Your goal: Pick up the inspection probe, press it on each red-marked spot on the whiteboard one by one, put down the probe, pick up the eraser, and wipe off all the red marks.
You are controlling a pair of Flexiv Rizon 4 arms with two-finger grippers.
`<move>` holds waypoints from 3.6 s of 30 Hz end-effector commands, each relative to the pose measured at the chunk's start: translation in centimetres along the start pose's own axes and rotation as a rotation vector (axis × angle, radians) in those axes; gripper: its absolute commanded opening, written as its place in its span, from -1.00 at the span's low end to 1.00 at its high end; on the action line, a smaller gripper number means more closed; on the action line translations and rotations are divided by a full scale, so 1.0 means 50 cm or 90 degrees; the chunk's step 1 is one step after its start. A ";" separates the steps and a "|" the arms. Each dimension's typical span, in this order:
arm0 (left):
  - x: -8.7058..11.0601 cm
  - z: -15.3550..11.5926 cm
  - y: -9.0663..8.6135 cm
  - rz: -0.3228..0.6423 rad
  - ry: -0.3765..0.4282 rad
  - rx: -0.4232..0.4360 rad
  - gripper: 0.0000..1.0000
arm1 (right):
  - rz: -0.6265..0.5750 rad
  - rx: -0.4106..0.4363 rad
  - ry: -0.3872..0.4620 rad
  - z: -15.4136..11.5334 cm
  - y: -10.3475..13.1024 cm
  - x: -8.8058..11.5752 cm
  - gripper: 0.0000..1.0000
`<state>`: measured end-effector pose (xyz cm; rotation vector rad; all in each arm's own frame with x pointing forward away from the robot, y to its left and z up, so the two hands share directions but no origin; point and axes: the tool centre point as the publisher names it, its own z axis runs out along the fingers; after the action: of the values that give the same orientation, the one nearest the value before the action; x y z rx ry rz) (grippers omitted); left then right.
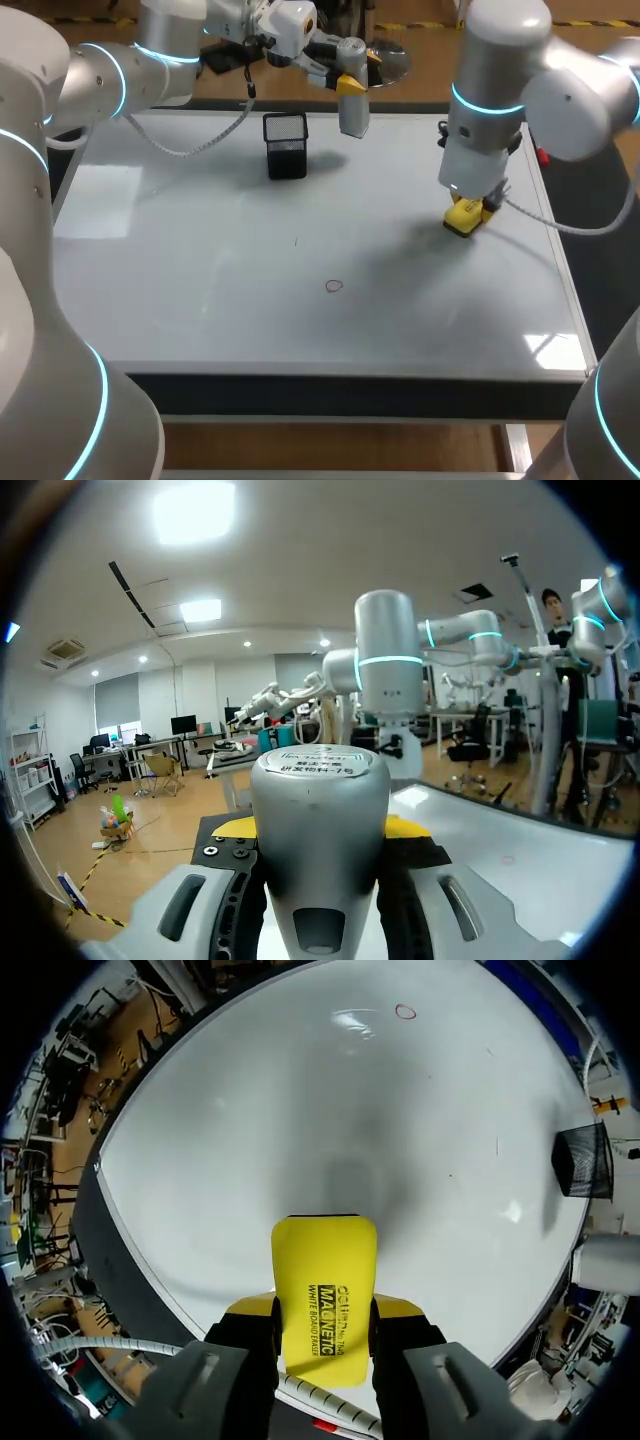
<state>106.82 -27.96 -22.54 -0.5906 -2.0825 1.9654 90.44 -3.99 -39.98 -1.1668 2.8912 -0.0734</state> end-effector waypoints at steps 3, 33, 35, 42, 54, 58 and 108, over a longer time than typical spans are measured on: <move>-0.014 -0.004 0.007 -0.001 0.172 0.006 -1.00 | 0.002 0.000 -0.012 -0.003 -0.001 0.013 -1.00; 0.058 0.017 -0.042 0.014 0.206 -0.011 -1.00 | 0.002 0.000 -0.012 -0.003 -0.001 0.013 -1.00; 0.078 0.021 -0.053 0.019 0.210 -0.009 -1.00 | 0.002 0.000 -0.012 -0.003 -0.001 0.013 -1.00; 0.157 0.034 -0.074 0.017 0.216 0.012 -1.00 | 0.002 0.000 -0.012 -0.003 -0.001 0.013 -1.00; 0.297 0.065 -0.095 0.018 0.216 0.007 -1.00 | 0.002 0.000 -0.012 -0.003 -0.001 0.013 -1.00; 0.335 0.074 -0.100 0.029 0.222 0.003 -1.00 | 0.002 0.000 -0.012 -0.003 -0.001 0.013 -1.00; 0.569 0.152 0.004 -0.008 0.443 0.046 -1.00 | 0.002 0.000 -0.012 -0.003 -0.001 0.013 -1.00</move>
<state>77.44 -22.30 -25.82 -1.0537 -1.6076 1.5162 89.96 -4.43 -39.85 -1.1547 2.8766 -0.0567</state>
